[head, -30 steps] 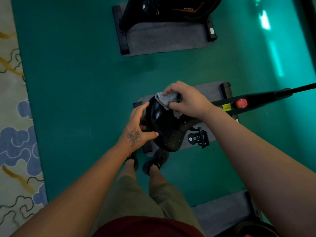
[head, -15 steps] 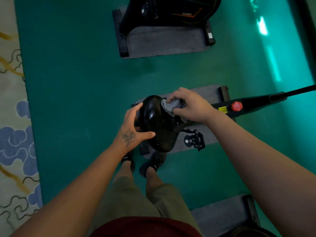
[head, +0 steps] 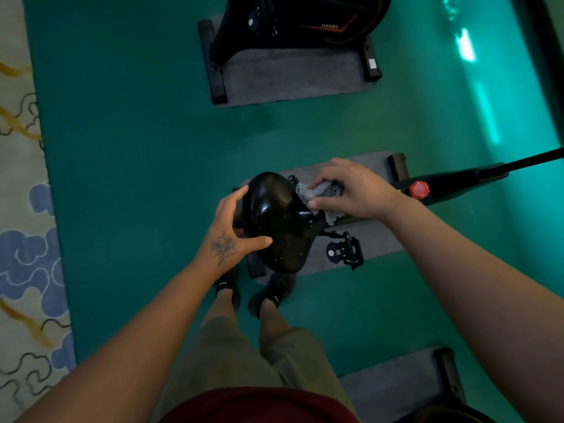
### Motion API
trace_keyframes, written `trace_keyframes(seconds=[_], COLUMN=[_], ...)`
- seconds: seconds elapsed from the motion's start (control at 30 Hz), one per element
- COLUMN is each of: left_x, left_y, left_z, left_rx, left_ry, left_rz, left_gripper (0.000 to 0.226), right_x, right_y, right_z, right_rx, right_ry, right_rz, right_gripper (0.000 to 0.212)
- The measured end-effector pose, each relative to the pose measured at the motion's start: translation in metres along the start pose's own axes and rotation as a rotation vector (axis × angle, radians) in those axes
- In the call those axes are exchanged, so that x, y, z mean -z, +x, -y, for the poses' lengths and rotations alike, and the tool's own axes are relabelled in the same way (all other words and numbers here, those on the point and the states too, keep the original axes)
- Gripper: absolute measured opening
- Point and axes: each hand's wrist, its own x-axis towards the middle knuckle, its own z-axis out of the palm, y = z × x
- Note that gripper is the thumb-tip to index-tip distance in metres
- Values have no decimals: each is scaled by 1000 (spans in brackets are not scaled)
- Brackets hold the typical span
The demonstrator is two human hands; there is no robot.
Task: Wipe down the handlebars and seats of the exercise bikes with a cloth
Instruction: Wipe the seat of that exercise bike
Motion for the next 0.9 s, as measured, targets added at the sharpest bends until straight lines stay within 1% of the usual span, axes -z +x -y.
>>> trace_keyframes(seconds=[0.1, 0.2, 0.33, 0.43, 0.63, 0.83, 0.9], left_x=[-1, -1, -1, -1, -4, -6, -5], left_y=[-1, -1, -1, -2, -1, 0, 1], left_z=[-2, -4, -5, -6, -6, -2, -2], left_rx=[-1, 1, 14, 12, 4, 22, 24], left_ry=[-7, 0, -5, 9, 8, 29, 42], left_rz=[-6, -11, -6, -8, -26, -41, -42], left_gripper=[102, 102, 103, 101, 103, 107, 106], right_x=[-15, -24, -18, -8, 10, -10, -8], right_y=[7, 15, 14, 4, -9, 13, 16], right_z=[14, 26, 20, 4, -19, 0, 1], right_rx=[35, 67, 72, 40, -46, 18, 2], right_ry=[50, 66, 86, 69, 81, 63, 78], right_rz=[-69, -102, -56, -27, -73, -23, 6], right_gripper=[45, 33, 20, 22, 24, 19, 17])
